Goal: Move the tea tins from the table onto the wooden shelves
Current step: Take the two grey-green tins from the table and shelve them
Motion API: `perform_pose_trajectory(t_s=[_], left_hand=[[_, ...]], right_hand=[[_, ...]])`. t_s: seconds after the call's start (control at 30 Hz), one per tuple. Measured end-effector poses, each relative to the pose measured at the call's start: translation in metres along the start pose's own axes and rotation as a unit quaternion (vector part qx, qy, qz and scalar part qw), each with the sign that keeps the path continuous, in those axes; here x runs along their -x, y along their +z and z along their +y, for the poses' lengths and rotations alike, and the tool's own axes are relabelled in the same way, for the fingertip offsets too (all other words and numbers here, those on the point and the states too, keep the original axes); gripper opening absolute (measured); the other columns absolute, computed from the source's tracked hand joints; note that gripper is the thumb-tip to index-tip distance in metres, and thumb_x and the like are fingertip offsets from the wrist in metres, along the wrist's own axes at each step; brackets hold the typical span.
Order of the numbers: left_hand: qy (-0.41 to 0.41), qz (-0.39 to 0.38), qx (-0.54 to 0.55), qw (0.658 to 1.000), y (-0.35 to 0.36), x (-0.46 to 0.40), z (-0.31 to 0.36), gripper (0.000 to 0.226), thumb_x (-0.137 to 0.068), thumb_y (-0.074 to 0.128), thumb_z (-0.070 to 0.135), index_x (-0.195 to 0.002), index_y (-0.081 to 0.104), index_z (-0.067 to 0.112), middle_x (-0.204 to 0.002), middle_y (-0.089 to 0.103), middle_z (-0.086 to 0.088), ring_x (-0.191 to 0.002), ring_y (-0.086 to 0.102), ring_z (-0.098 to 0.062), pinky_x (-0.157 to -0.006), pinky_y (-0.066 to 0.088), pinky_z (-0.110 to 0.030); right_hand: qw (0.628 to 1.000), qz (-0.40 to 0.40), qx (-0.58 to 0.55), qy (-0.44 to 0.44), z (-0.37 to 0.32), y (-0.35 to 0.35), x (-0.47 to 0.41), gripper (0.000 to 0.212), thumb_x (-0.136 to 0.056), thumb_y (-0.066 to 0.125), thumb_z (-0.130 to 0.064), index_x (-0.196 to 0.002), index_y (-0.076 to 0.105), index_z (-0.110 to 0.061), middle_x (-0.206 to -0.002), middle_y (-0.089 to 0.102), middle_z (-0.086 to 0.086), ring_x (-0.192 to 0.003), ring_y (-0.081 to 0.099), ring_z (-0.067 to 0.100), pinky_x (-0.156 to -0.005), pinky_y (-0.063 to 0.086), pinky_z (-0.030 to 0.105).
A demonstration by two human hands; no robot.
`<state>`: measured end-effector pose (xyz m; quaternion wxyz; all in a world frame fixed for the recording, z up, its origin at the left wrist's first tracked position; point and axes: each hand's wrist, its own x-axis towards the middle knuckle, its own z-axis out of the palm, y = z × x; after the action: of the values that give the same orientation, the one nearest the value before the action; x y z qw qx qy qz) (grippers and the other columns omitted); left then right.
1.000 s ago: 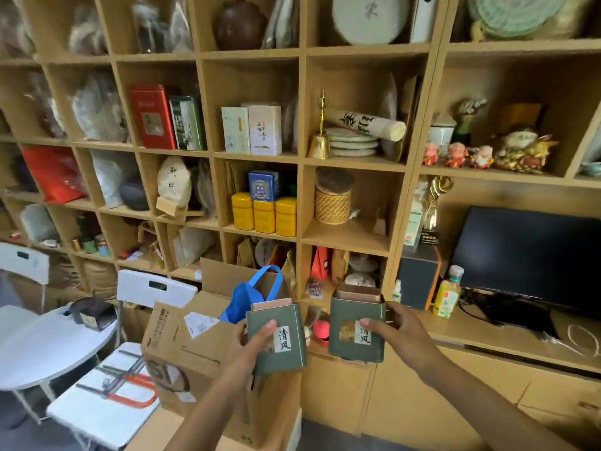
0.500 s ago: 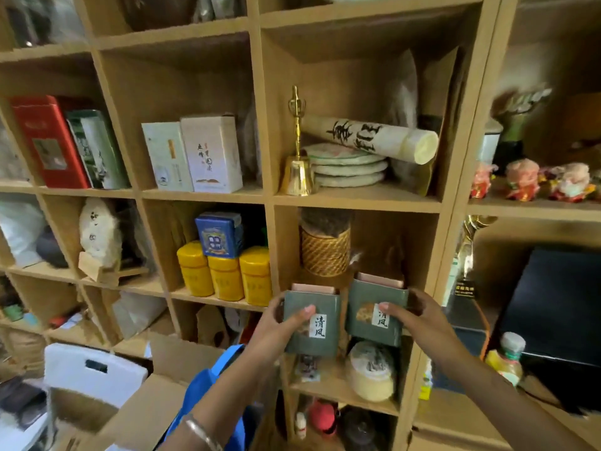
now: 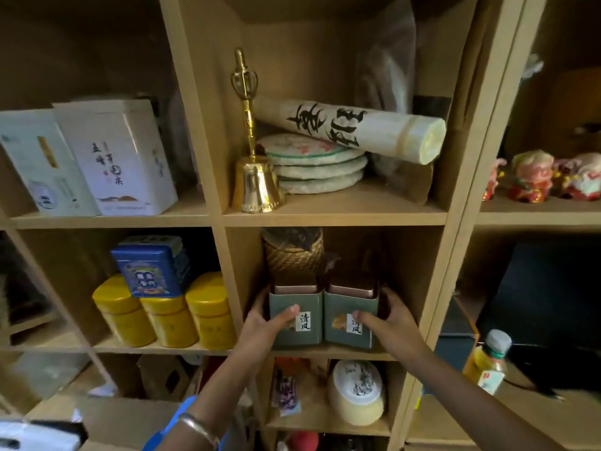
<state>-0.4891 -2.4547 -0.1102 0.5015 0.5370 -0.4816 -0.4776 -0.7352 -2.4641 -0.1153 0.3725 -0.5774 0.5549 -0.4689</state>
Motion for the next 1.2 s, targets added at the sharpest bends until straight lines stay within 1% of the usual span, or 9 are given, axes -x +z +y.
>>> perform_pose_trajectory(t_s=[0.13, 0.2, 0.37, 0.43, 0.63, 0.8, 0.93, 1.13, 1.2], left_hand=[[-0.004, -0.027, 0.007, 1.0, -0.004, -0.008, -0.013, 0.104, -0.05, 0.084, 0.063, -0.14, 0.04, 0.036, -0.112, 0.071, 0.008, -0.102, 0.069, -0.012, -0.085, 0.058, -0.031], [-0.005, -0.039, 0.024, 0.999, -0.005, -0.011, -0.02, 0.096, -0.055, 0.085, 0.051, -0.138, 0.039, 0.037, -0.108, 0.073, 0.012, -0.1, 0.07, -0.01, -0.076, 0.058, -0.022], [0.0, -0.073, 0.002, 0.997, -0.007, -0.019, -0.03, 0.076, -0.053, 0.073, 0.03, -0.126, 0.054, 0.03, -0.106, 0.074, 0.006, -0.102, 0.069, -0.016, -0.078, 0.053, -0.028], [0.008, -0.077, -0.031, 0.997, -0.009, -0.016, -0.032, 0.066, -0.052, 0.067, 0.027, -0.117, 0.058, 0.033, -0.105, 0.074, 0.007, -0.104, 0.067, -0.017, -0.077, 0.053, -0.027], [0.064, -0.088, -0.09, 0.99, -0.017, -0.002, -0.036, 0.084, -0.069, 0.076, 0.048, -0.142, 0.037, 0.033, -0.128, 0.061, 0.017, -0.119, 0.057, -0.001, -0.097, 0.05, -0.029], [0.064, -0.109, -0.128, 0.984, -0.023, -0.002, -0.041, 0.079, -0.069, 0.075, 0.034, -0.136, 0.035, 0.046, -0.134, 0.057, 0.012, -0.127, 0.053, -0.006, -0.104, 0.046, -0.037], [0.077, -0.1, -0.182, 0.975, -0.024, -0.003, -0.044, 0.085, -0.071, 0.078, 0.026, -0.124, 0.028, 0.069, -0.127, 0.053, 0.033, -0.122, 0.049, 0.01, -0.097, 0.046, -0.017], [0.12, -0.075, -0.248, 0.958, -0.021, 0.001, -0.044, 0.097, -0.068, 0.08, 0.021, -0.126, 0.02, 0.071, -0.122, 0.049, 0.035, -0.114, 0.046, 0.021, -0.082, 0.042, -0.001], [0.136, -0.07, -0.262, 0.953, -0.021, 0.001, -0.044, 0.1, -0.068, 0.08, 0.018, -0.124, 0.018, 0.073, -0.118, 0.046, 0.039, -0.109, 0.043, 0.028, -0.078, 0.039, 0.005]], right_hand=[[1.0, -0.015, -0.004, -0.001, 0.009, 0.004, -0.002, 0.047, -0.079, 0.074, -0.018, -0.114, 0.051, -0.039, -0.103, 0.067, -0.014, -0.087, 0.065, -0.007, -0.066, 0.052, 0.012], [0.999, -0.03, -0.001, -0.013, 0.014, 0.003, 0.001, 0.052, -0.081, 0.073, -0.01, -0.114, 0.048, -0.042, -0.104, 0.065, -0.017, -0.09, 0.063, -0.012, -0.067, 0.05, 0.007], [0.996, -0.079, 0.034, -0.024, 0.021, -0.002, 0.009, 0.072, -0.082, 0.073, -0.01, -0.136, 0.031, -0.034, -0.117, 0.054, -0.024, -0.099, 0.053, -0.023, -0.075, 0.042, -0.001], [0.996, -0.08, 0.045, -0.023, 0.025, -0.002, 0.011, 0.074, -0.083, 0.073, -0.009, -0.137, 0.028, -0.032, -0.118, 0.052, -0.025, -0.1, 0.051, -0.025, -0.077, 0.041, -0.002], [0.996, -0.074, 0.052, -0.025, 0.026, -0.007, 0.008, 0.076, -0.082, 0.07, -0.005, -0.139, 0.027, -0.033, -0.118, 0.05, -0.026, -0.104, 0.051, -0.02, -0.081, 0.041, 0.001], [0.988, -0.117, 0.096, -0.032, 0.025, -0.009, 0.008, 0.08, -0.075, 0.079, -0.01, -0.123, 0.03, -0.052, -0.118, 0.054, -0.023, -0.105, 0.053, -0.018, -0.08, 0.041, 0.0], [0.979, -0.138, 0.147, -0.031, 0.022, -0.008, 0.007, 0.11, -0.063, 0.089, -0.028, -0.141, 0.013, -0.043, -0.125, 0.053, -0.016, -0.113, 0.052, -0.003, -0.097, 0.04, 0.019], [0.978, -0.121, 0.163, -0.042, 0.026, -0.008, 0.007, 0.111, -0.059, 0.09, -0.031, -0.141, 0.017, -0.042, -0.119, 0.055, -0.018, -0.111, 0.054, 0.001, -0.095, 0.041, 0.02], [0.98, -0.121, 0.157, -0.036, 0.025, -0.009, 0.006, 0.11, -0.059, 0.091, -0.028, -0.142, 0.02, -0.037, -0.113, 0.055, -0.023, -0.103, 0.056, -0.006, -0.087, 0.039, 0.008]])
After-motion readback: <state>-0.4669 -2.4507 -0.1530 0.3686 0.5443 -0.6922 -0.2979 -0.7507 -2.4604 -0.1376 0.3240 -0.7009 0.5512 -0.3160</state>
